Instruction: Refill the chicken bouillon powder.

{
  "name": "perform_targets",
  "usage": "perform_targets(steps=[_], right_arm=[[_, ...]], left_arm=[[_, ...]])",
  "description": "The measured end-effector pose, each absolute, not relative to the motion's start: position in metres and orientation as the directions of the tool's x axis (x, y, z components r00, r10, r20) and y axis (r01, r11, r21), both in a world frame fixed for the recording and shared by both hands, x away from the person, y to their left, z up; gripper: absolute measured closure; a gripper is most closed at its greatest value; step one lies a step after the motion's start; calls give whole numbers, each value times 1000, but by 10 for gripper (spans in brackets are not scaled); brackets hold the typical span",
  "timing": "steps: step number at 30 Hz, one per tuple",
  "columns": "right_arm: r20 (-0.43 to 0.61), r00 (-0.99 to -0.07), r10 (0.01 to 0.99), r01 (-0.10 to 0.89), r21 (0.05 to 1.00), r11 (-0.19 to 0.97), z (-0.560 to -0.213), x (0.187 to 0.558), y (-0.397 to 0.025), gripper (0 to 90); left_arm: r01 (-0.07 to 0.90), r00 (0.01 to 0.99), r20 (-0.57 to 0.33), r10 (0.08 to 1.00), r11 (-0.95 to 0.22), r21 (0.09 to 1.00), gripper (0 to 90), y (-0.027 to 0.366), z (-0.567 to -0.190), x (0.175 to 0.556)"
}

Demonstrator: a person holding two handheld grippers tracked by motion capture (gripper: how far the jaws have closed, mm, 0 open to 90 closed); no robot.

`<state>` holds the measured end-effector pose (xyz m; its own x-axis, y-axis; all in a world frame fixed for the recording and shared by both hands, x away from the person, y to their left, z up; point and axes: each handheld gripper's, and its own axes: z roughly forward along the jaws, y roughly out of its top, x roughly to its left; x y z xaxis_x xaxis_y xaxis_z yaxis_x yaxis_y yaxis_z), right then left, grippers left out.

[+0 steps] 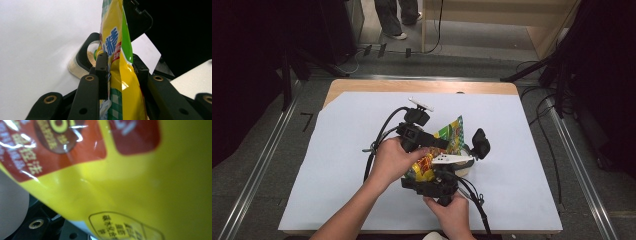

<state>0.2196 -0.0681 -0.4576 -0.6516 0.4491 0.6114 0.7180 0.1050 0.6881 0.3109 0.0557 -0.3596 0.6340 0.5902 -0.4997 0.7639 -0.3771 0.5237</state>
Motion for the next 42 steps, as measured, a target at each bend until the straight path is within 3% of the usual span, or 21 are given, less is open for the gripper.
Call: perform_targets(steps=[5,8,13,15,17,23,28,32,42], right_arm=[[595,-681,427,690,716,103,-451,216,-66,663],[645,-657,390,723,686,83,-453,217,-65,665],[564,-702,436,658,748,92,-447,211,-67,665],[604,-684,408,689,719,90,-450,215,-65,662],[633,-662,400,718,689,99,-453,218,-64,659],[593,-681,430,689,717,102,-450,216,-65,602],[589,-680,437,692,712,118,-450,217,-65,656],[599,-678,425,695,710,109,-450,218,-66,661],[630,-661,407,713,696,81,-447,218,-68,664]], left_arm=[[742,655,-464,597,-389,547,735,60,-347,307],[732,663,-444,603,-400,551,731,58,-346,303],[728,668,-462,583,-387,565,730,56,-341,301],[737,659,-444,607,-403,543,721,54,-345,302],[742,658,-471,587,-398,540,716,55,-346,304],[752,646,-485,589,-385,535,719,55,-348,308],[765,634,-510,582,-373,526,714,58,-350,310],[768,634,-536,558,-370,523,662,60,-349,310],[768,634,-536,558,-371,523,653,60,-346,308]])
